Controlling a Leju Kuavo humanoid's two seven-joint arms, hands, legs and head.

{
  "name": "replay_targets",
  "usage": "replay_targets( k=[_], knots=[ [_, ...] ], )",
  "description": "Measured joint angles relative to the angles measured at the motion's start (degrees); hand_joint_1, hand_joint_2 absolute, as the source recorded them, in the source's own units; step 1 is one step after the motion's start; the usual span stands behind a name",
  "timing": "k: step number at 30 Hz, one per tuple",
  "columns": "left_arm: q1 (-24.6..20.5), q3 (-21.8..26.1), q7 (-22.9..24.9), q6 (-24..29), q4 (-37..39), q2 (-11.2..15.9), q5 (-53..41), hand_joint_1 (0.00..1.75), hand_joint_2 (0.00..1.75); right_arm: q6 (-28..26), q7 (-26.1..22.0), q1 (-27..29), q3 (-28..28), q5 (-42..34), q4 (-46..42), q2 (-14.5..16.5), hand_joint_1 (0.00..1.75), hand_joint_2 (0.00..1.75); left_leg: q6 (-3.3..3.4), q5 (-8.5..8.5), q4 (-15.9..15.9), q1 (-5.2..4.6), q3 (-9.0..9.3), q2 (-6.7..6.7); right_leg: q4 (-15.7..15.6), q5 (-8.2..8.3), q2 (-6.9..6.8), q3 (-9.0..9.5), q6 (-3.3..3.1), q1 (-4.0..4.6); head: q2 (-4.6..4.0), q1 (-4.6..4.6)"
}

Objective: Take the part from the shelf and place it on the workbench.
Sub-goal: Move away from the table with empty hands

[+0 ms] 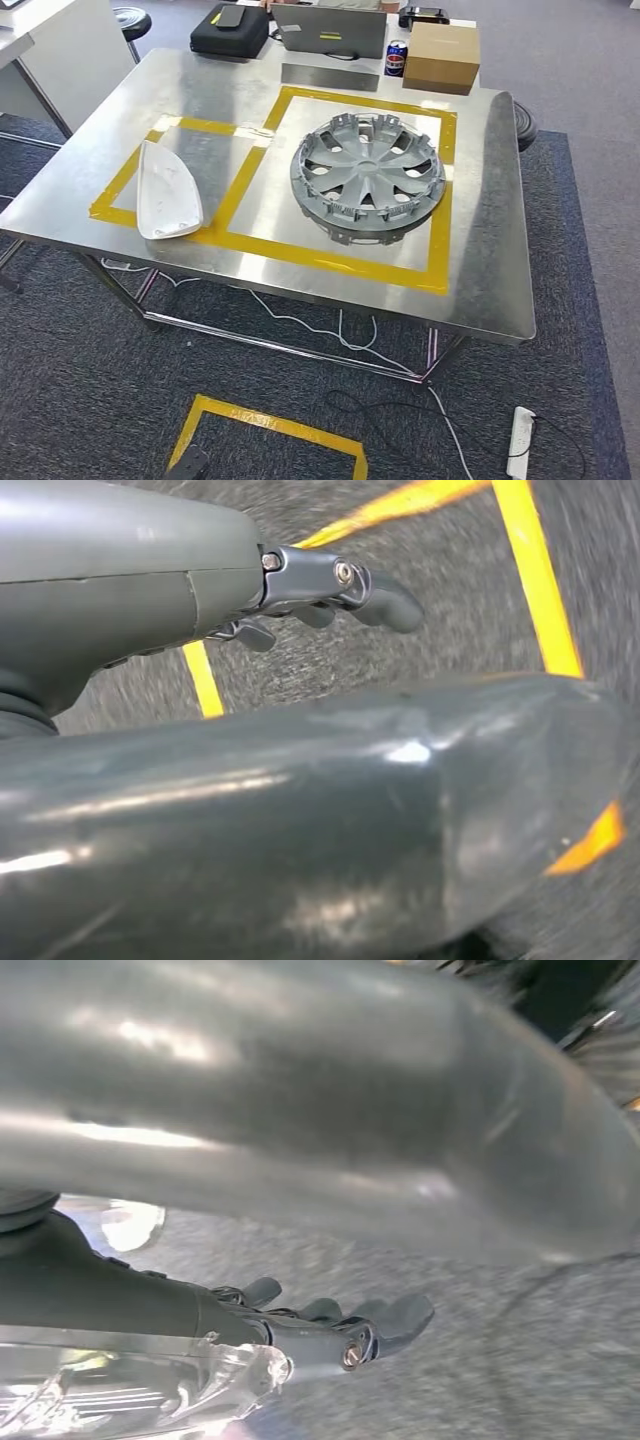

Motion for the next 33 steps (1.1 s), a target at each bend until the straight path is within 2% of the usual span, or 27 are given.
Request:
replay_targets(
  k=[2,3,4,6,7,8,9,10,11,12,13,14,15,17,18,19,20,22,23,24,25,27,29,30,31,32,33],
  knots=[
    [0.16,2.23,0.26,-0.01,0.00,0.23,3.11,0.00,0.00,0.28,-3.23,0.29,0.00,-0.22,0.00,0.08,0.00,0.00,0.81,0.82,-0.23,-0.16,-0.72,0.16,-0.10,0.33,-0.02,-0.33,0.67,-0.34,0.00,-0.01],
    [0.25,3.41,0.37,-0.20,-0.01,0.45,4.29,0.00,0.00,0.55,-4.50,0.49,0.00,-0.26,0.00,0.12,0.00,0.00,1.32,1.37,-0.33,-0.18,-1.12,0.26,0.70,-0.82,-0.06,-0.76,0.92,-0.47,0.00,0.07],
    [0.32,4.59,0.32,-0.41,-0.01,0.66,5.28,0.00,0.00,0.86,-5.46,0.67,0.00,-0.33,0.00,0.16,0.00,0.00,1.79,1.98,-0.43,-0.15,-1.65,0.36,2.60,-2.94,-0.10,-1.48,1.10,-0.54,0.00,0.11],
    [0.30,6.59,-0.19,-0.75,-0.02,1.08,6.57,0.00,0.00,1.42,-6.37,0.76,0.00,-0.54,0.00,0.24,0.00,0.00,2.32,3.12,-0.40,-0.33,-2.98,0.41,9.50,-8.72,-0.18,-3.34,1.29,-0.53,0.00,0.24],
    [0.29,7.38,-0.71,-1.05,-0.02,1.19,7.07,0.00,0.00,1.87,-6.36,0.71,-0.01,-0.93,0.00,0.26,0.00,0.00,2.40,3.71,-0.38,-0.46,-3.72,0.42,12.94,-10.62,-0.18,-3.90,1.32,-0.48,0.00,0.25],
    [0.28,8.11,-1.49,-1.50,-0.02,1.24,7.66,0.00,0.00,2.63,-6.13,0.64,-0.09,-1.74,0.00,0.26,0.00,0.00,2.44,4.34,-0.35,-0.60,-4.53,0.44,15.11,-11.26,-0.18,-3.74,1.27,-0.39,0.00,0.24],
    [0.25,8.81,-2.44,-1.97,-0.02,1.22,8.41,0.00,0.00,3.79,-6.03,0.59,-0.36,-3.15,0.00,0.26,0.00,0.00,2.42,4.94,-0.32,-0.69,-5.31,0.45,15.38,-10.62,-0.18,-2.64,1.14,-0.24,0.00,0.24],
    [0.20,9.57,-3.33,-2.37,-0.02,1.12,9.32,0.00,0.00,5.10,-6.24,0.51,-0.90,-5.08,0.00,0.26,0.00,0.00,2.36,5.55,-0.29,-0.74,-6.04,0.44,13.67,-9.18,-0.18,-0.53,0.93,-0.06,0.00,0.25],
    [0.15,10.40,-3.95,-2.58,-0.02,0.98,10.12,0.00,0.00,6.20,-6.97,0.37,-1.70,-7.15,0.00,0.26,0.00,0.00,2.24,6.14,-0.26,-0.76,-6.67,0.42,10.31,-7.75,-0.20,2.44,0.69,0.13,0.00,0.26],
    [0.13,11.19,-4.14,-2.61,-0.02,0.80,10.65,0.00,0.00,6.92,-8.07,0.18,-2.66,-8.98,-0.01,0.26,0.00,0.00,2.03,6.65,-0.20,-0.83,-7.17,0.42,5.97,-7.12,-0.24,5.92,0.46,0.34,0.00,0.27],
    [0.12,11.86,-4.02,-2.59,-0.02,0.61,10.84,0.00,0.00,7.25,-9.11,-0.08,-3.59,-10.28,-0.01,0.26,0.00,0.00,1.78,7.16,-0.13,-0.91,-7.54,0.45,1.78,-7.13,-0.28,8.90,0.24,0.50,0.00,0.22],
    [0.13,12.38,-3.83,-2.53,-0.02,0.47,10.83,0.00,0.00,7.39,-9.90,-0.28,-4.40,-11.04,-0.02,0.26,0.00,0.00,1.51,7.69,-0.09,-0.95,-7.76,0.52,-1.20,-7.51,-0.30,10.77,0.07,0.65,0.00,0.21],
    [0.11,12.77,-3.56,-2.45,-0.02,0.34,10.69,0.00,0.00,7.49,-10.37,-0.40,-5.06,-11.37,-0.02,0.26,0.00,0.00,1.21,8.21,-0.10,-0.94,-7.90,0.60,-2.80,-7.88,-0.31,11.58,-0.13,0.81,0.01,0.23],
    [0.12,13.27,-3.00,-2.31,-0.02,0.24,10.23,0.00,0.00,7.63,-10.89,-0.37,-5.99,-11.53,-0.02,0.29,0.00,0.00,0.54,8.83,-0.10,-0.81,-8.17,0.61,-3.23,-7.19,-0.43,10.85,-0.86,0.86,0.01,0.42],
    [0.17,13.42,-2.63,-2.32,-0.02,0.16,9.88,0.00,0.00,7.65,-11.10,-0.34,-6.32,-11.50,-0.03,0.30,0.00,0.00,0.20,8.01,0.37,-0.75,-8.49,0.52,-3.27,-6.60,-0.54,10.38,-1.36,0.78,0.01,0.44],
    [0.26,13.49,-2.31,-2.35,-0.02,0.07,9.49,0.00,0.00,7.64,-11.37,-0.34,-6.58,-11.44,-0.04,0.28,0.00,0.00,-0.13,5.89,1.99,-0.67,-9.11,0.44,-3.40,-5.86,-0.63,9.71,-1.86,0.65,0.00,0.32],
    [0.32,13.52,-2.04,-2.39,-0.01,-0.06,9.16,0.00,0.00,7.62,-11.60,-0.36,-6.77,-11.40,-0.06,0.26,0.00,0.00,-0.41,2.89,4.68,-0.52,-9.96,0.36,-3.45,-5.09,-0.70,8.97,-2.19,0.54,0.00,0.17],
    [0.32,13.53,-1.76,-2.41,-0.01,-0.31,8.85,0.00,0.00,7.59,-11.87,-0.37,-6.97,-11.34,-0.10,0.15,0.00,0.00,-0.91,-2.57,12.05,-0.23,-11.70,0.34,-3.39,-3.58,-0.71,7.24,-2.41,0.53,0.00,-0.11],
    [0.29,13.54,-1.68,-2.41,-0.02,-0.37,8.81,0.00,0.00,7.58,-11.91,-0.37,-7.01,-11.33,-0.10,0.12,0.00,0.00,-1.12,-3.29,14.81,-0.08,-11.97,0.34,-3.34,-2.85,-0.73,6.36,-2.30,0.52,0.00,-0.09],
    [0.27,13.54,-1.61,-2.41,-0.02,-0.39,8.81,0.00,0.00,7.58,-11.93,-0.37,-7.05,-11.33,-0.11,0.10,0.00,0.00,-1.33,-2.72,16.15,0.11,-11.54,0.34,-3.24,-2.14,-0.76,5.41,-2.13,0.48,0.00,-0.10],
    [0.26,13.55,-1.57,-2.41,-0.02,-0.40,8.78,0.00,0.00,7.55,-11.95,-0.37,-7.12,-11.25,-0.11,0.10,0.00,0.00,-1.52,-1.25,15.73,0.34,-10.24,0.34,-3.09,-1.49,-0.76,4.44,-1.88,0.41,0.00,-0.11],
    [0.07,13.53,-1.17,-2.49,-0.01,-0.51,8.00,0.00,0.00,6.79,-11.70,-0.38,-7.20,-10.11,-0.15,0.05,0.00,0.00,-1.96,1.09,9.94,0.90,-4.87,0.31,-2.54,-0.46,-0.73,2.75,-1.18,0.25,0.00,-0.14],
    [-0.35,13.23,0.06,-2.84,0.00,-0.68,5.91,0.00,0.00,5.11,-10.52,-0.51,-6.89,-7.96,-0.24,-0.11,0.00,0.00,-1.67,0.54,2.33,1.14,0.51,0.11,-1.64,0.40,-0.72,1.33,-0.40,0.24,0.00,-0.16],
    [-0.49,12.90,0.65,-3.21,0.01,-0.75,4.98,0.00,0.00,3.99,-9.48,-0.60,-6.59,-6.95,-0.28,-0.21,0.00,0.00,-1.21,-0.05,0.21,1.02,1.60,0.01,-1.38,0.94,-0.72,0.73,-0.06,0.18,0.00,-0.16],
    [-0.51,12.57,1.04,-3.61,0.01,-0.77,4.66,0.00,0.00,2.80,-8.36,-0.64,-6.25,-6.21,-0.30,-0.27,0.00,0.00,-0.56,-0.27,-0.80,0.79,1.63,-0.05,-1.20,1.56,-0.72,0.22,0.27,0.02,0.00,-0.11],
    [-0.42,12.38,1.17,-4.00,0.02,-0.83,5.07,0.00,0.00,1.76,-7.38,-0.53,-5.99,-5.86,-0.30,-0.33,0.00,0.00,0.08,-0.06,-0.81,0.61,1.02,0.06,-1.14,1.99,-0.70,-0.22,0.59,-0.25,0.00,-0.12],
    [-0.27,12.38,1.17,-4.29,0.02,-0.86,5.94,0.00,0.00,0.95,-6.56,-0.29,-5.80,-5.77,-0.30,-0.33,0.00,0.00,0.64,0.46,-0.66,0.43,0.47,0.16,-0.82,1.49,-0.69,-0.67,0.81,-0.51,0.00,-0.09]
  ],
)
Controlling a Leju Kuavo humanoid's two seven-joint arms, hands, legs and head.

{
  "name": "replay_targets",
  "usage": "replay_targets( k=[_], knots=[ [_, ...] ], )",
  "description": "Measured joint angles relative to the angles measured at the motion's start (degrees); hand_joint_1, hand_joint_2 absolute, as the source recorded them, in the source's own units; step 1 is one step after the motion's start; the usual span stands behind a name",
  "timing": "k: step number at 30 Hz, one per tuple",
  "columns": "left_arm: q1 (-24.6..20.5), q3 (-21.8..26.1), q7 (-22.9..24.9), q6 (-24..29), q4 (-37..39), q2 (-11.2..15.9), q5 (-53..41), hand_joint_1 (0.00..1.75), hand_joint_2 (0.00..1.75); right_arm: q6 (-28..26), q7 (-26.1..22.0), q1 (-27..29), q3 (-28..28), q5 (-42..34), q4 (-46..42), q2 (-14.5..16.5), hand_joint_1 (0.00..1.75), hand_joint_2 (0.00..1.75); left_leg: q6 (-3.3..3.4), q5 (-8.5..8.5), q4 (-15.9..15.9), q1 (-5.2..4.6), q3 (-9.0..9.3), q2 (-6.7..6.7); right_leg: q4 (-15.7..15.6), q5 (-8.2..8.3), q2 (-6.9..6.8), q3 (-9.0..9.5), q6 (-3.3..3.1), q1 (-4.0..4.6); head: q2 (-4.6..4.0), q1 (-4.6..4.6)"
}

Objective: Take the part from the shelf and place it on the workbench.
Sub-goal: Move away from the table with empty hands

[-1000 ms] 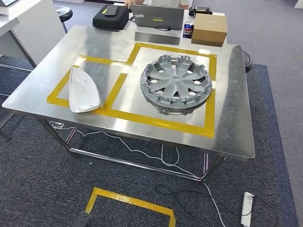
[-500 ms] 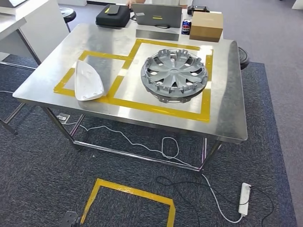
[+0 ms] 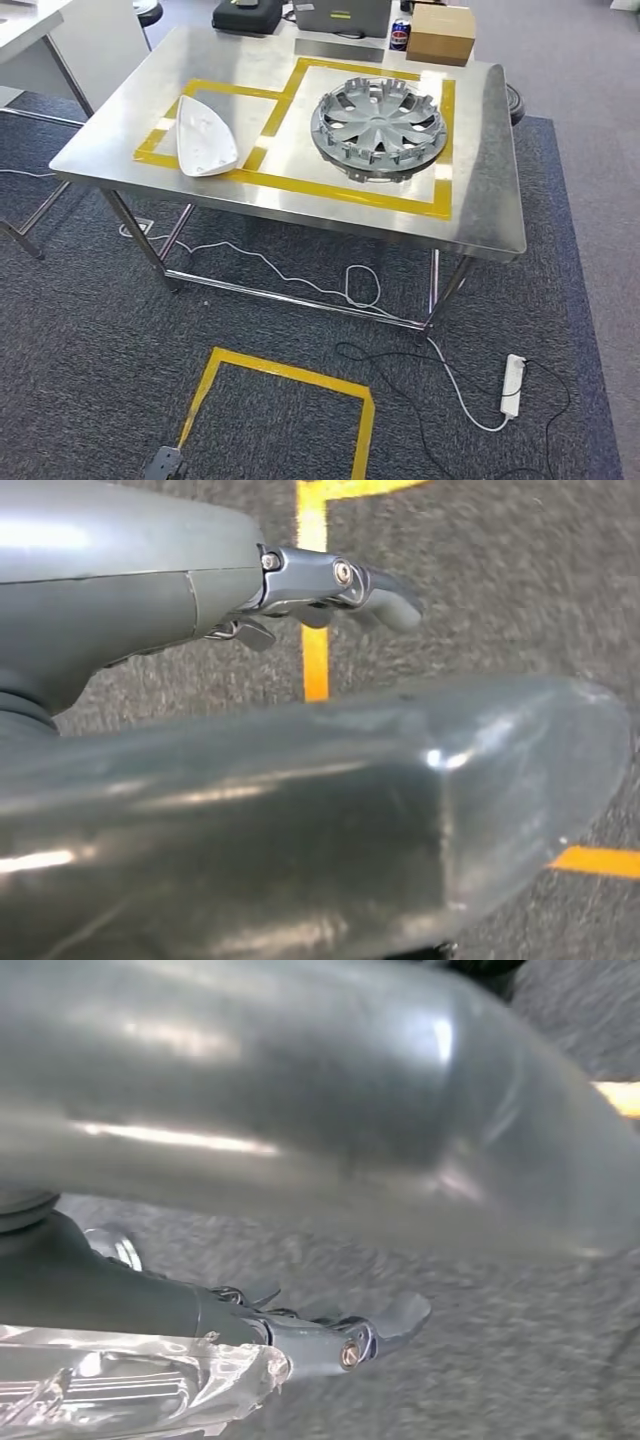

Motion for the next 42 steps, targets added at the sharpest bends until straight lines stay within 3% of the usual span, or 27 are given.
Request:
replay_targets(
  k=[2,4,5,6,7,9,11,13,15,16,19,20,21,22,23,25,27,28,30,32,34,36,37,38,40,42],
  knots=[
    [0.13,0.34,-0.09,-0.22,0.00,0.04,1.36,0.00,0.00,-0.34,0.81,0.51,0.13,-0.28,0.01,0.01,0.00,0.00,0.95,1.20,0.02,-0.21,-1.18,0.18,3.59,-4.28,0.00,-1.35,0.31,-0.22,0.00,0.20],
    [0.06,0.48,-0.39,-0.23,0.00,0.17,1.40,0.00,0.00,0.24,1.04,0.52,0.27,-0.08,0.02,0.09,0.00,0.00,1.41,2.54,0.07,-0.61,-2.76,0.22,11.04,-10.15,0.00,-3.11,0.29,-0.13,0.00,0.44],
    [0.02,0.54,-0.54,-0.20,0.00,0.18,1.57,0.00,0.00,0.55,1.05,0.43,0.39,0.19,0.03,0.13,0.00,0.00,1.50,3.21,0.11,-0.84,-3.62,0.26,14.27,-11.49,0.00,-3.47,0.18,-0.03,0.00,0.48],
    [-0.02,0.70,-0.68,-0.31,0.00,0.15,2.19,0.00,0.00,0.80,1.03,0.37,0.54,0.47,0.03,0.16,0.00,0.00,1.56,3.90,0.14,-1.04,-4.53,0.30,16.20,-11.53,0.01,-3.08,0.00,0.12,0.00,0.49],
    [-0.09,1.07,-0.84,-0.66,0.00,0.11,3.56,0.00,0.00,0.82,1.04,0.36,0.68,0.70,0.03,0.17,0.00,0.00,1.56,4.54,0.16,-1.16,-5.35,0.32,16.00,-10.28,0.01,-1.66,-0.26,0.35,0.00,0.50],
    [-0.37,2.76,-1.21,-1.84,0.00,-0.08,7.63,0.00,0.00,0.23,1.01,0.29,0.91,1.13,0.03,0.19,0.00,0.00,1.43,5.72,0.19,-1.25,-6.64,0.27,10.07,-7.47,0.01,3.91,-0.94,0.86,0.00,0.51],
    [-0.71,4.91,-1.38,-2.51,0.00,-0.35,10.09,0.00,0.00,-0.35,0.70,0.00,1.22,1.55,0.03,0.20,0.00,0.00,1.02,6.80,0.29,-1.36,-7.45,0.25,1.48,-7.74,-0.01,9.95,-1.46,1.29,0.00,0.48],
    [-0.89,6.07,-1.33,-2.53,0.00,-0.53,10.05,0.00,0.00,-0.39,0.29,-0.23,1.60,1.77,0.03,0.20,0.00,0.00,0.47,7.85,0.30,-1.32,-7.90,0.34,-2.58,-8.68,0.04,11.94,-1.71,1.62,0.00,0.44],
    [-0.90,6.62,-1.28,-2.50,0.00,-0.60,9.92,0.00,0.00,-0.32,0.14,-0.17,1.82,1.81,0.03,0.22,0.00,0.00,-0.17,7.92,0.51,-1.15,-8.37,0.31,-2.82,-7.84,-0.03,11.11,-2.20,1.59,0.00,0.48],
    [-0.87,6.85,-1.27,-2.47,0.00,-0.62,9.92,0.00,0.00,-0.30,0.12,-0.12,1.87,1.81,0.03,0.24,0.00,0.00,-0.51,6.61,1.38,-1.09,-8.81,0.25,-2.90,-7.24,-0.12,10.64,-2.58,1.49,0.00,0.43],
    [-0.86,7.12,-1.52,-2.79,0.00,-0.65,9.45,0.00,0.00,0.05,0.60,-0.16,1.90,1.93,0.03,0.26,0.00,0.00,-1.37,-1.68,10.29,-0.80,-11.50,0.15,-2.96,-5.18,-0.25,8.58,-3.26,1.35,0.00,0.15],
    [-0.89,7.13,-1.67,-2.97,0.00,-0.61,9.11,0.00,0.00,0.36,1.20,-0.17,1.91,2.05,0.03,0.25,0.00,0.00,-1.62,-3.29,13.80,-0.68,-12.19,0.15,-2.92,-4.44,-0.34,7.72,-3.25,1.34,0.00,0.11],
    [-0.92,7.13,-1.85,-3.05,0.00,-0.52,8.65,0.00,0.00,0.69,2.00,-0.17,1.94,2.22,0.03,0.25,0.00,0.00,-1.85,-3.42,16.05,-0.55,-12.28,0.16,-2.85,-3.76,-0.48,6.84,-3.16,1.33,0.00,0.11],
    [-0.94,7.10,-2.21,-2.88,0.00,-0.38,8.10,0.00,0.00,1.06,2.87,-0.13,1.97,2.34,0.03,0.24,0.00,0.00,-2.09,-2.21,16.54,-0.37,-11.54,0.18,-2.74,-3.17,-0.67,5.88,-3.01,1.29,0.00,0.10],
    [-0.96,7.03,-2.80,-2.51,0.00,-0.25,7.52,0.00,0.00,1.42,3.65,-0.08,2.00,2.34,0.03,0.25,0.00,0.00,-2.35,-0.32,15.23,-0.14,-9.94,0.27,-2.58,-2.70,-0.95,4.97,-2.79,1.21,0.00,0.10],
    [-1.13,6.82,-4.73,-1.22,0.00,-0.17,6.43,0.00,0.00,2.09,4.82,0.05,2.02,1.98,0.03,0.23,0.00,0.00,-3.01,2.04,8.70,0.37,-4.72,1.31,-1.94,-2.09,-1.52,3.46,-2.14,1.16,0.00,0.02],
    [-1.45,6.56,-6.11,-0.16,0.01,-0.22,5.70,0.00,0.00,2.47,5.42,0.16,2.00,1.63,0.02,0.22,0.00,0.00,-2.49,0.99,2.15,0.36,-0.62,2.06,-1.03,-1.55,-2.34,2.40,-1.40,1.26,0.00,-0.07],
    [-1.50,6.45,-6.32,0.09,0.02,-0.24,5.45,0.00,0.00,2.54,5.57,0.19,2.00,1.61,0.01,0.23,0.00,0.00,-1.94,0.28,0.55,0.17,0.01,1.93,-0.73,-1.29,-2.76,2.03,-1.12,1.22,0.00,-0.06],
    [-1.14,6.34,-6.45,0.33,0.02,-0.14,5.17,0.00,0.00,2.64,5.77,0.24,2.00,1.61,0.01,0.27,0.00,0.00,-0.70,0.12,0.08,-0.11,-0.39,1.28,-0.22,-1.21,-3.13,1.54,-0.69,0.85,0.00,0.03],
    [-0.72,6.32,-6.50,0.46,0.02,0.08,5.11,0.00,0.00,2.69,5.83,0.39,2.00,1.62,0.02,0.38,0.00,0.00,0.31,0.65,0.10,-0.22,-0.80,0.75,3.03,-3.76,-2.09,0.17,-0.33,0.54,0.00,0.12],
    [-0.75,6.26,-6.54,0.49,0.02,0.23,5.08,0.00,0.00,2.75,5.85,0.46,2.00,1.62,0.04,0.53,0.00,0.00,1.07,1.22,0.11,-0.50,-1.37,0.04,10.63,-8.21,-0.73,-2.73,-0.19,0.51,0.00,0.18],
    [-0.73,6.16,-6.54,0.44,0.02,0.24,5.06,0.00,0.00,2.78,5.85,0.47,2.00,1.62,0.05,0.59,0.00,0.00,1.42,1.61,0.14,-0.87,-1.82,-0.78,16.41,-10.44,-0.24,-4.67,-0.43,0.68,0.00,0.16],
    [-0.67,6.10,-6.54,0.44,0.02,0.25,5.06,0.00,0.00,2.78,5.85,0.47,2.00,1.63,0.05,0.58,0.00,0.00,1.48,1.71,0.14,-1.06,-1.90,-1.28,16.25,-9.92,-0.09,-4.19,-0.76,0.83,0.00,0.15],
    [-0.64,6.05,-6.54,0.44,0.02,0.25,5.06,0.00,0.00,2.78,5.85,0.47,2.00,1.63,0.05,0.58,0.00,0.00,1.50,1.77,0.15,-1.22,-1.88,-1.83,13.90,-8.44,0.20,-2.69,-1.21,1.04,0.00,0.15],
    [-0.76,5.98,-6.54,0.43,0.03,0.17,5.07,0.00,0.00,2.77,5.85,0.48,2.00,1.63,0.05,0.54,0.00,0.00,1.45,1.84,0.17,-1.46,-1.83,-2.93,6.23,-4.89,2.17,1.76,-2.47,1.35,0.00,0.07],
    [-0.99,5.93,-6.54,0.40,0.04,0.08,5.07,0.00,0.00,2.76,5.85,0.51,2.01,1.63,0.04,0.49,0.00,0.00,1.11,2.02,0.29,-1.29,-2.19,-3.97,1.53,-3.42,3.86,4.34,-3.12,1.53,0.00,-0.09]
  ],
)
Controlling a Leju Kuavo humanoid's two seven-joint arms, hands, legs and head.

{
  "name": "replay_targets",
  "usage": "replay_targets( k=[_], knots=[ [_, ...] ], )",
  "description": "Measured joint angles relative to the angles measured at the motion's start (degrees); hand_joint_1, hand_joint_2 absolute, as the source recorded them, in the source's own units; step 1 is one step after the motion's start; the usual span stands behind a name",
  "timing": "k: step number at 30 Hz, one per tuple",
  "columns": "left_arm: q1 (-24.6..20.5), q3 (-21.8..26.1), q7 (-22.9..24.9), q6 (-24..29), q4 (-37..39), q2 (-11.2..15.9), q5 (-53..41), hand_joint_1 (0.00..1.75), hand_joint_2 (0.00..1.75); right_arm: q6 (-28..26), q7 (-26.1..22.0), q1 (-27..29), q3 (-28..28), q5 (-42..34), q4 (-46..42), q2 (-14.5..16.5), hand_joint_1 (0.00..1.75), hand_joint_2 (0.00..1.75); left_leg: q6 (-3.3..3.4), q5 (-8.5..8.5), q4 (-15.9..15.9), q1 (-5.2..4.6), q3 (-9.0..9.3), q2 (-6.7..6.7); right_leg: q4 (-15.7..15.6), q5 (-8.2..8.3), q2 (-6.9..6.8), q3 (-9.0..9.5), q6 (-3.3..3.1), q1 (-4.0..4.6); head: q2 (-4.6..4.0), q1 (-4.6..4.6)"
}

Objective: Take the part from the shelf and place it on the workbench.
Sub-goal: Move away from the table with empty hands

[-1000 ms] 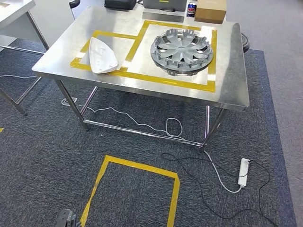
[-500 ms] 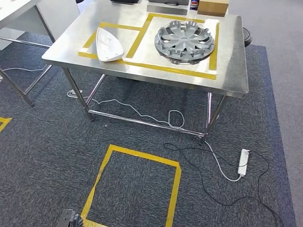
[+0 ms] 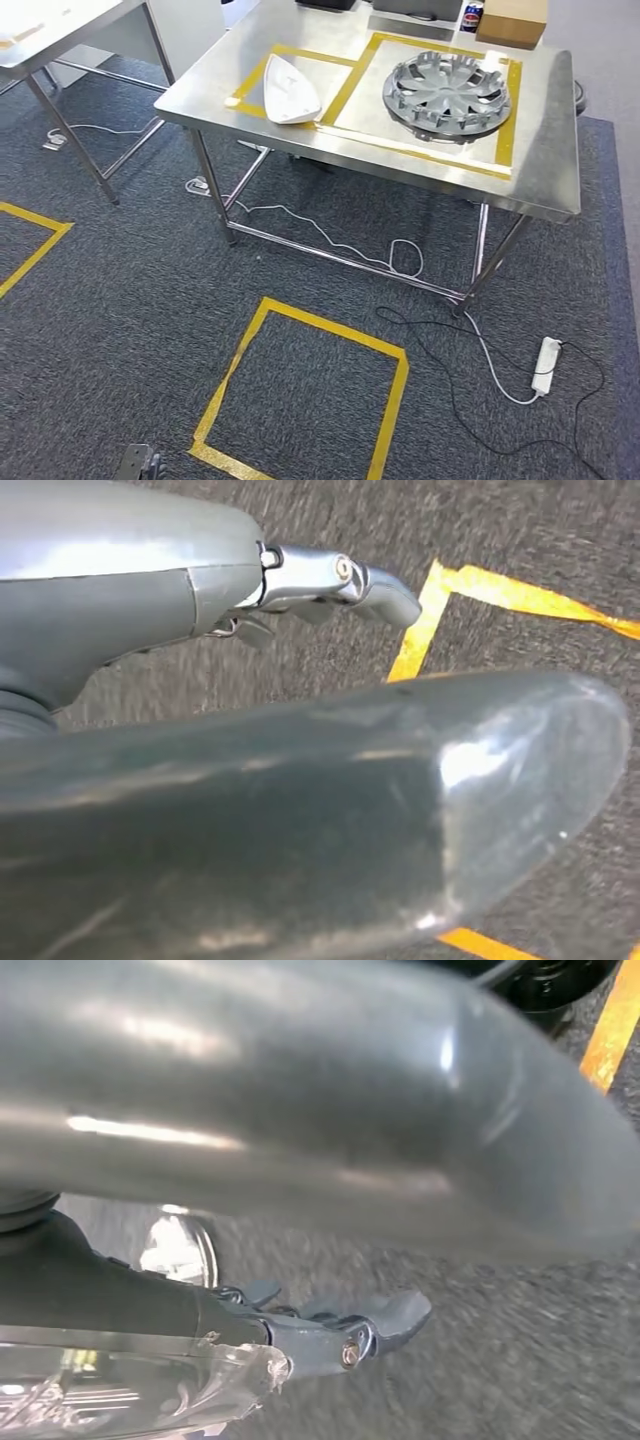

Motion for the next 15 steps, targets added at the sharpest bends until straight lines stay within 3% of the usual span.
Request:
replay_targets(
  k=[2,4,6,8,9,10,11,13,15],
  knots=[
    [-0.02,-0.02,0.05,-0.01,0.01,-0.08,-0.02,0.00,0.00,0.02,0.03,-0.04,0.00,0.04,0.01,-0.01,0.00,0.00,-0.61,0.35,0.04,0.33,-0.57,-0.97,-1.07,-0.05,-0.47,0.33,0.05,0.17,0.00,-0.06],
    [0.10,-0.03,0.55,0.37,0.01,-0.03,-0.07,0.00,0.00,0.06,-0.15,-0.18,0.00,0.22,0.01,0.19,0.00,0.00,-1.21,-0.19,0.63,0.26,-1.21,-0.60,-2.58,0.00,-1.67,0.84,0.19,-0.10,0.00,-0.17],
    [-0.01,-0.03,1.39,1.10,0.01,0.04,-0.20,0.00,0.00,-0.01,-0.97,-0.21,0.02,0.42,0.01,0.37,0.00,0.00,-1.97,-2.95,4.87,0.26,-3.50,1.33,-3.88,0.17,-3.00,1.31,0.19,-0.49,0.00,-0.63],
    [-0.13,-0.04,1.85,1.58,0.01,0.00,-0.31,0.00,0.00,-0.14,-2.27,-0.14,0.04,0.49,0.01,0.36,0.00,0.00,-2.83,-6.18,12.03,0.65,-7.19,2.75,-4.03,0.24,-4.35,1.26,0.04,-0.54,0.00,-0.95],
    [-0.08,-0.04,1.92,1.64,0.01,0.01,-0.31,0.00,0.00,-0.17,-2.86,-0.14,0.07,0.51,0.01,0.36,0.00,0.00,-3.17,-6.72,14.47,0.90,-8.45,3.00,-3.99,0.24,-5.01,1.20,0.06,-0.57,0.00,-0.95],
    [-0.01,-0.04,1.92,1.58,0.01,0.02,-0.31,0.00,0.00,-0.17,-3.35,-0.17,0.11,0.54,0.01,0.36,0.00,0.00,-3.50,-6.23,15.16,1.15,-8.82,3.20,-3.92,0.22,-5.63,1.17,0.13,-0.62,0.00,-0.95],
    [0.05,-0.03,1.92,1.52,0.01,0.04,-0.31,0.00,0.00,-0.16,-3.67,-0.22,0.17,0.57,0.01,0.37,0.00,0.00,-3.80,-4.75,13.80,1.39,-8.12,3.44,-3.79,0.17,-6.23,1.14,0.27,-0.73,0.00,-0.96],
    [-0.01,-0.04,1.92,1.44,0.01,-0.01,-0.36,0.00,0.00,-0.15,-4.00,-0.25,0.27,0.67,0.01,0.37,0.00,0.00,-4.46,-0.98,7.24,1.76,-4.59,5.17,-3.16,-0.10,-7.36,1.04,0.88,-0.86,0.00,-1.00],
    [-0.29,-0.07,1.93,1.46,0.02,-0.22,-0.62,0.00,0.00,-0.16,-4.12,-0.25,0.32,0.80,-0.02,0.31,0.00,0.00,-4.01,0.63,2.10,1.69,-2.15,6.96,-2.10,-0.53,-8.33,0.63,1.69,-0.73,0.00,-1.16]
  ],
)
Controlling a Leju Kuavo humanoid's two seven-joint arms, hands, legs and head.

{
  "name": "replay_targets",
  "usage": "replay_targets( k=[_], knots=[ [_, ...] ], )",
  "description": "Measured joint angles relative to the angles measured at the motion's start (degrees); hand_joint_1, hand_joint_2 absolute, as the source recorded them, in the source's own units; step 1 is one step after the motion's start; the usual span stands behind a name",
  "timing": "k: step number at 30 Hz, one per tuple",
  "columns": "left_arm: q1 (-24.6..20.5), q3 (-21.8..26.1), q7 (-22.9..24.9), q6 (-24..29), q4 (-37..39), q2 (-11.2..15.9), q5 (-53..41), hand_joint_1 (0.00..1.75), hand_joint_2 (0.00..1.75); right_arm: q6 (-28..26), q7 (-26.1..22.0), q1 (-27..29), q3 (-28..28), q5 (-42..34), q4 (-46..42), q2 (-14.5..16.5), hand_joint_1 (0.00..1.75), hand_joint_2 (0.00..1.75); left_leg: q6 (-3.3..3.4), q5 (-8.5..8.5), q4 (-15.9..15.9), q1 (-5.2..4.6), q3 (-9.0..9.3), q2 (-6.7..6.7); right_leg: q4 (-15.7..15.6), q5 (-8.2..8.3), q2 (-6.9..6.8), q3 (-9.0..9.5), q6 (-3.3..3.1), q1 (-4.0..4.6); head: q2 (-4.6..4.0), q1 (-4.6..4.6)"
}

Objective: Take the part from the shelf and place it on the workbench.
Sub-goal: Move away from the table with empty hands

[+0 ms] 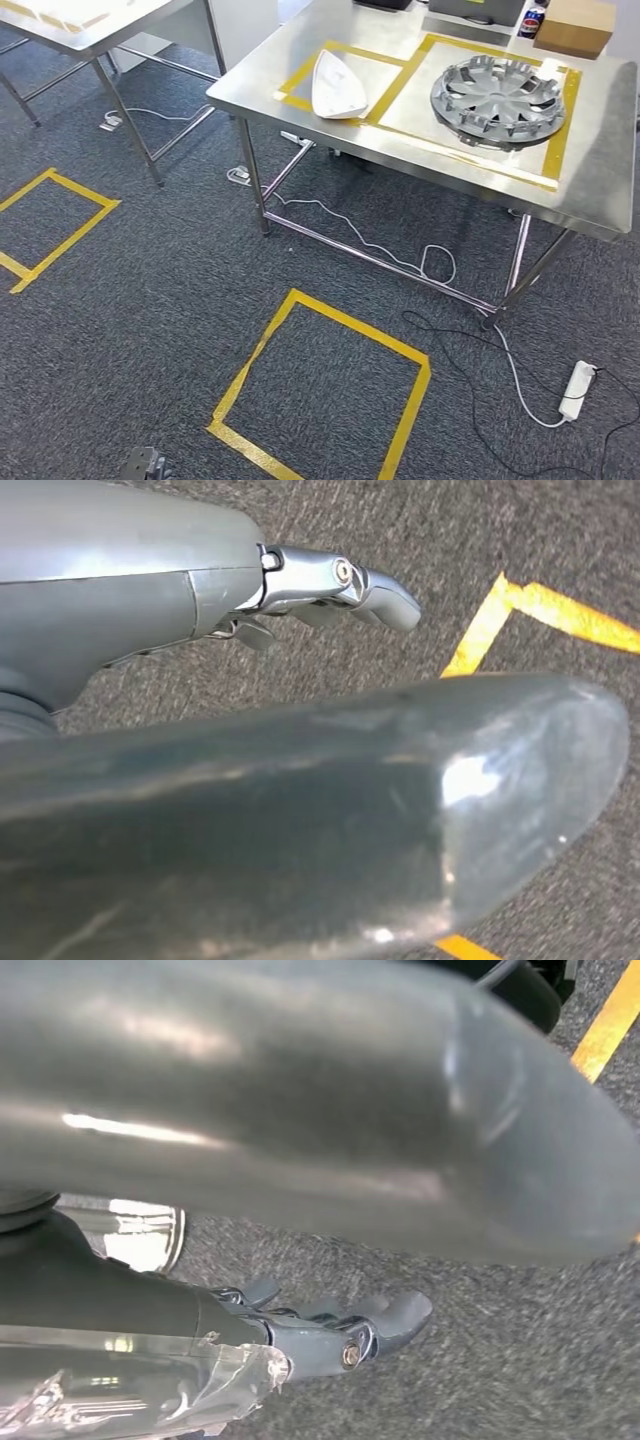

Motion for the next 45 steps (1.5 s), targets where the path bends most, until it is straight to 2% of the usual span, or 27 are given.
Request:
replay_targets(
  k=[1,3,5,8,10,12,13,15,16,18,20,21,22,24,26,28,30,32,33,34,36,38,40,41,42,43,45],
  knots=[
    [-0.07,-0.02,0.08,0.05,0.01,-0.09,-0.19,0.00,0.00,-0.02,-0.01,-0.01,0.02,0.05,-0.01,-0.03,0.00,0.00,0.59,-0.02,-0.77,-0.16,0.14,0.33,0.36,-0.11,-0.48,-0.19,0.35,0.13,0.00,-0.02],
    [0.08,-0.03,0.50,0.20,0.01,-0.07,-0.51,0.00,0.00,-0.06,-0.01,-0.03,0.04,0.16,-0.02,-0.05,0.00,0.00,2.14,0.17,-0.72,-0.43,-0.39,-0.71,0.52,-0.10,-1.21,-0.32,0.91,-0.07,0.00,0.18],
    [0.29,-0.02,1.27,0.20,0.01,-0.03,-0.52,0.00,0.00,-0.07,-0.04,-0.01,0.05,0.24,-0.02,-0.05,0.00,0.00,3.08,0.60,-0.78,-0.48,-0.71,-1.67,2.22,-1.72,0.41,-0.98,1.45,-0.43,0.00,0.27],
    [0.10,0.00,2.43,-0.08,0.01,-0.09,-0.48,0.00,0.00,-0.05,0.09,0.13,0.08,0.43,0.00,-0.03,0.00,0.00,3.95,1.21,-0.82,-0.65,-1.33,-3.30,12.23,-7.79,3.83,-4.87,1.59,-0.52,0.00,0.42],
    [0.14,-0.01,3.22,-0.27,0.01,-0.13,-0.46,0.00,0.00,-0.10,0.25,0.16,0.10,0.54,0.01,-0.02,0.00,0.00,4.11,1.53,-0.79,-0.88,-1.68,-4.53,16.67,-9.27,4.38,-6.46,1.34,-0.46,0.00,0.43],
    [0.23,0.02,3.85,-0.66,0.01,-0.13,-0.25,0.00,0.00,-0.21,0.17,0.14,0.11,0.48,0.01,-0.02,0.00,0.00,3.95,1.82,-0.78,-0.95,-1.86,-5.83,13.06,-6.80,4.81,-4.19,0.94,-0.41,0.00,0.42],
    [0.23,0.04,3.99,-0.97,0.01,-0.16,0.01,0.00,0.00,-0.26,0.07,0.12,0.11,0.36,0.01,-0.02,0.00,0.00,3.79,1.98,-0.78,-0.91,-1.92,-6.46,9.15,-5.05,5.81,-1.99,0.71,-0.45,0.00,0.43],
    [0.10,0.10,4.05,-1.45,0.01,-0.22,0.58,0.00,0.00,-0.26,-0.28,0.06,0.11,0.12,0.01,-0.02,0.00,0.00,3.27,2.30,-0.66,-0.92,-2.22,-7.62,2.59,-3.12,7.92,1.40,0.46,-0.54,0.00,0.40],
    [0.07,0.15,4.04,-1.58,0.01,-0.25,0.75,0.00,0.00,-0.25,-0.49,0.03,0.11,0.07,0.01,-0.02,0.00,0.00,2.91,2.52,-0.66,-0.85,-2.44,-8.10,1.12,-2.96,8.58,2.08,0.42,-0.49,0.00,0.38],
    [0.17,0.30,4.07,-1.76,0.01,-0.28,0.81,0.00,0.00,-0.23,-0.79,0.00,0.10,0.10,0.01,0.01,0.00,0.00,2.08,3.05,-0.81,-0.58,-2.88,-9.03,0.65,-2.77,7.97,2.14,0.19,-0.29,0.00,0.36],
    [0.36,0.46,4.08,-1.98,0.01,-0.28,0.81,0.00,0.00,-0.29,-0.82,0.00,0.09,0.18,0.01,0.05,0.00,0.00,1.53,2.36,-0.02,-0.55,-3.56,-8.06,0.20,-2.16,6.87,2.20,-0.42,-0.33,0.00,0.24],
    [0.32,0.52,4.07,-2.09,0.01,-0.28,0.78,0.00,0.00,-0.36,-0.80,0.03,0.09,0.21,0.01,0.08,0.00,0.00,1.37,0.90,1.93,-0.64,-4.51,-6.92,-0.07,-1.85,6.17,2.14,-0.73,-0.39,0.00,0.10],
    [0.21,0.55,4.06,-2.16,0.01,-0.31,0.74,0.00,0.00,-0.43,-0.78,0.08,0.09,0.23,0.01,0.07,0.00,0.00,1.27,-1.12,4.95,-0.72,-5.87,-5.54,-0.17,-1.68,5.43,2.06,-0.95,-0.31,0.00,-0.02],
    [0.02,0.59,4.04,-2.26,0.01,-0.40,0.68,0.00,0.00,-0.51,-0.76,0.16,0.09,0.23,0.01,0.07,0.00,0.00,1.00,-4.81,12.11,-0.73,-8.89,-4.15,-0.20,-1.51,3.87,1.72,-1.20,-0.13,0.00,-0.13],
    [0.11,0.63,3.92,-2.46,0.01,-0.47,0.73,0.00,0.00,-0.50,-0.75,0.14,0.09,0.24,0.01,0.07,0.00,0.00,0.85,-4.97,14.27,-0.71,-9.25,-3.76,-0.17,-1.42,2.45,1.47,-1.22,-0.06,0.00,-0.13],
    [0.16,0.66,3.35,-2.89,0.01,-0.41,0.77,0.00,0.00,-0.49,-0.70,0.09,0.09,0.26,0.01,0.08,0.00,0.00,0.87,-2.03,9.39,-0.71,-5.88,-2.91,-0.08,-1.39,1.20,1.39,-1.06,-0.07,0.00,-0.15],
    [-0.06,0.67,2.39,-3.35,0.01,-0.33,0.71,0.00,0.00,-0.48,-0.46,0.03,0.09,0.35,0.01,0.08,0.00,0.00,1.19,0.12,2.65,-0.88,-1.84,-0.43,0.39,-1.59,0.13,1.19,-0.57,0.25,0.00,-0.22],
    [-0.35,0.66,1.77,-3.58,0.01,-0.32,0.51,0.00,0.00,-0.48,0.08,-0.02,0.09,0.54,0.01,0.07,0.00,0.00,2.06,0.28,-0.29,-1.13,-0.55,0.80,0.84,-1.72,-0.93,0.91,0.02,0.63,0.00,-0.11],
    [-0.37,0.66,1.71,-3.61,0.01,-0.31,0.41,0.00,0.00,-0.49,0.43,-0.05,0.09,0.63,0.01,0.07,0.00,0.00,2.60,0.20,-0.56,-1.20,-0.67,0.24,0.95,-1.76,-1.49,0.87,0.24,0.61,0.00,-0.04],
    [-0.26,0.66,1.81,-3.60,0.01,-0.28,0.30,0.00,0.00,-0.49,0.80,-0.08,0.09,0.73,0.01,0.07,0.00,0.00,2.98,0.36,-0.51,-1.17,-0.84,-0.27,1.09,-1.95,-1.38,0.82,0.56,0.50,0.00,0.06],
    [0.02,0.66,2.10,-3.38,0.01,-0.14,-0.15,0.00,0.00,-0.49,1.45,-0.10,0.10,0.89,0.01,0.07,0.00,0.00,3.57,0.63,-0.65,-1.07,-0.95,-1.27,3.51,-3.88,0.87,-0.12,1.12,0.20,0.00,0.17],
    [0.01,0.48,1.74,-3.05,0.01,-0.02,-1.32,0.00,0.00,-0.51,1.90,0.05,0.11,1.07,0.01,0.08,0.00,0.00,4.04,0.90,-0.67,-1.07,-1.19,-2.36,10.22,-7.64,3.61,-2.99,1.39,0.06,0.00,0.29],
    [0.00,-0.09,0.76,-2.75,0.01,0.00,-2.55,0.00,0.00,-0.60,2.11,0.22,0.10,1.19,0.01,0.09,0.00,0.00,4.31,1.11,-0.66,-1.17,-1.44,-3.73,16.60,-10.04,4.33,-5.82,1.30,0.06,0.00,0.29],
    [0.10,-0.38,0.36,-2.66,0.01,0.00,-2.91,0.00,0.00,-0.65,2.14,0.24,0.10,1.20,0.01,0.09,0.00,0.00,4.32,1.20,-0.66,-1.19,-1.48,-4.43,17.22,-9.71,4.43,-6.09,1.19,0.06,0.00,0.30],
    [0.22,-0.63,0.01,-2.60,0.01,0.02,-3.16,0.00,0.00,-0.72,2.13,0.22,0.10,1.21,0.01,0.09,0.00,0.00,4.26,1.29,-0.65,-1.19,-1.49,-5.10,15.64,-8.36,4.54,-5.30,1.04,0.05,0.00,0.28],
    [0.31,-0.80,-0.41,-2.60,0.01,0.03,-3.28,0.00,0.00,-0.77,2.04,0.20,0.10,1.19,0.01,0.09,0.00,0.00,4.14,1.38,-0.65,-1.16,-1.47,-5.78,12.22,-6.32,4.91,-3.60,0.88,0.00,0.00,0.30],
    [0.34,-1.06,-1.44,-2.61,0.01,0.09,-3.43,0.00,0.00,-0.85,1.71,0.09,0.10,1.13,0.01,0.09,0.00,0.00,3.74,1.60,-0.53,-1.16,-1.64,-6.98,4.71,-3.45,7.14,-0.01,0.70,-0.33,0.00,0.26]
  ],
)
